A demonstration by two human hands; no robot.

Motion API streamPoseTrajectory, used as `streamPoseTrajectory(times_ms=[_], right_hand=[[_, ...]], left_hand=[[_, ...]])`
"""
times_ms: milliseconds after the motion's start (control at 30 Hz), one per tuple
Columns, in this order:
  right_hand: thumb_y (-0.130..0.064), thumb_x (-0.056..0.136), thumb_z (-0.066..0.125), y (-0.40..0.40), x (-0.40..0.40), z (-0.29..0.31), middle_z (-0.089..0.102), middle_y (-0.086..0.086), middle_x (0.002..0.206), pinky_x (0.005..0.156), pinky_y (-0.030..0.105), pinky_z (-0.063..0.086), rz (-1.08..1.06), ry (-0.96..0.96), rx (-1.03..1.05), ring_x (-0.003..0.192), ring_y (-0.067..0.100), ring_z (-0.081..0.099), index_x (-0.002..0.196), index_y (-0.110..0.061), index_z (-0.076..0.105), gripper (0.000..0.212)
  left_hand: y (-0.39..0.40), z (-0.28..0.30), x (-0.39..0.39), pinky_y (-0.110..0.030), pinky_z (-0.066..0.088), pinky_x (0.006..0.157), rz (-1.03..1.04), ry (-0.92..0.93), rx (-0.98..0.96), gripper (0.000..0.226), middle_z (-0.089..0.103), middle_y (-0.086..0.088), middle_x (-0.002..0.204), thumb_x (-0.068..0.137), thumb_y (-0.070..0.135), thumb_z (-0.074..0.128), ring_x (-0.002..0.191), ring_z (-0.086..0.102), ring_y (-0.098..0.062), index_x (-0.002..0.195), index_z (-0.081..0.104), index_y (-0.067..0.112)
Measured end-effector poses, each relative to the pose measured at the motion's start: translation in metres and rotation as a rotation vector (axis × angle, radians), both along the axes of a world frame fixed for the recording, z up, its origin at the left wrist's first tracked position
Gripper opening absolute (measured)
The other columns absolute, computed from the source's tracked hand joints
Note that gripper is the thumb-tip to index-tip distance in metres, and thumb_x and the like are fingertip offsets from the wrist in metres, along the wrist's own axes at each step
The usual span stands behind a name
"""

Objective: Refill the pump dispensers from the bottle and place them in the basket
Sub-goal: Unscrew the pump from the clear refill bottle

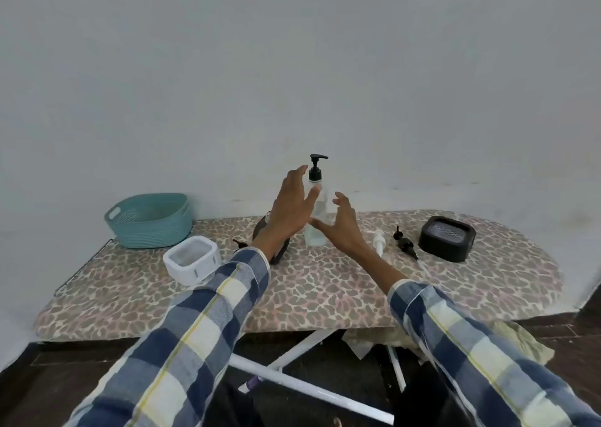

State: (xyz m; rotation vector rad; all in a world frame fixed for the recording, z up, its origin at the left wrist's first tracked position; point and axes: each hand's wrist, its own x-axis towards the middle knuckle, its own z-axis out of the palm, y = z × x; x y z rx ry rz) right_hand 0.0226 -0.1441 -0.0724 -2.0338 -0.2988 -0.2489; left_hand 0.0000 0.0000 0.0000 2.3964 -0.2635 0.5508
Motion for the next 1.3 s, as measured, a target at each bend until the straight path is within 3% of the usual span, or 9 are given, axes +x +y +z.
streamPoseTrajectory(times_ms=[167,333,467,567,767,900,1000,1133,1300], right_hand=[[-0.052,0.084,0.085,0.013,0.019,-0.019,0.042,0.007,0.162,0.119,0.053,0.04,0.001,0.045,0.088,0.149,0.028,0.04,0.166,-0.018,0.016,0.112],[-0.056,0.086,0.082,0.025,0.022,-0.04,0.045,-0.003,0.157,0.108,0.045,0.052,-0.059,-0.06,0.15,0.137,0.018,0.052,0.162,-0.027,0.024,0.1],[-0.066,0.084,0.078,0.025,0.02,-0.05,0.041,-0.002,0.148,0.105,0.043,0.054,-0.13,-0.168,0.111,0.133,0.019,0.051,0.157,-0.025,0.029,0.097],[-0.07,0.081,0.078,0.024,0.02,-0.052,0.04,0.001,0.136,0.104,0.04,0.051,-0.204,-0.258,0.062,0.127,0.021,0.049,0.152,-0.019,0.036,0.096],[-0.068,0.075,0.084,0.023,0.02,-0.053,0.058,0.005,0.137,0.099,0.045,0.057,-0.137,-0.109,0.211,0.119,0.024,0.063,0.147,-0.023,0.029,0.101],[-0.071,0.073,0.083,0.023,0.021,-0.055,0.066,0.009,0.129,0.092,0.046,0.059,-0.166,-0.098,0.192,0.112,0.028,0.067,0.147,-0.026,0.023,0.105],[-0.063,0.076,0.086,0.024,0.019,-0.055,0.057,0.004,0.142,0.094,0.033,0.052,-0.14,-0.131,0.167,0.121,0.022,0.061,0.147,-0.024,0.029,0.099],[-0.062,0.078,0.085,0.022,0.015,-0.053,0.054,-0.008,0.132,0.091,0.027,0.048,-0.113,-0.164,0.169,0.114,0.014,0.06,0.143,-0.024,0.033,0.091],[-0.062,0.075,0.086,0.02,0.014,-0.053,0.056,-0.004,0.133,0.094,0.037,0.056,-0.1,-0.142,0.191,0.115,0.019,0.063,0.142,-0.026,0.031,0.094]], left_hand=[[-0.008,-0.002,0.029,-0.044,0.041,0.119,0.03,0.057,-0.115,0.065,0.046,0.0,0.164,0.109,0.053,0.051,0.15,0.044,-0.021,0.163,0.036,0.019],[-0.002,-0.006,0.053,-0.048,0.052,0.107,0.048,-0.012,-0.163,0.05,0.07,0.003,0.13,0.104,0.054,0.055,0.124,0.063,-0.019,0.138,0.065,0.019],[-0.003,-0.005,0.058,-0.019,0.05,0.096,-0.037,-0.027,-0.322,0.027,0.074,0.001,0.119,0.106,0.022,0.065,0.104,0.066,-0.001,0.13,0.071,0.011],[-0.004,-0.008,0.059,-0.003,0.046,0.088,-0.081,-0.001,-0.424,0.022,0.076,-0.001,0.114,0.109,0.013,0.059,0.101,0.068,0.009,0.127,0.071,0.012],[-0.01,-0.002,0.058,-0.011,0.051,0.09,-0.18,0.1,-0.467,0.022,0.08,-0.002,0.112,0.111,0.01,0.055,0.105,0.072,0.003,0.128,0.068,0.01],[-0.016,-0.003,0.055,-0.022,0.056,0.096,-0.094,0.022,-0.417,0.016,0.079,0.005,0.103,0.104,0.016,0.07,0.102,0.073,-0.003,0.118,0.073,0.011],[-0.022,-0.01,0.05,-0.023,0.055,0.087,0.044,-0.028,-0.438,0.038,0.074,0.01,0.101,0.092,0.035,0.085,0.099,0.069,-0.002,0.111,0.061,0.012],[-0.031,-0.017,0.048,-0.024,0.053,0.079,0.102,-0.072,-0.495,0.059,0.073,0.001,0.101,0.082,0.046,0.091,0.095,0.07,-0.008,0.109,0.051,0.012],[-0.039,-0.029,0.052,-0.035,0.055,0.1,-0.013,-0.124,-0.481,0.044,0.073,0.007,0.111,0.088,0.052,0.084,0.108,0.069,-0.013,0.118,0.069,0.025]])
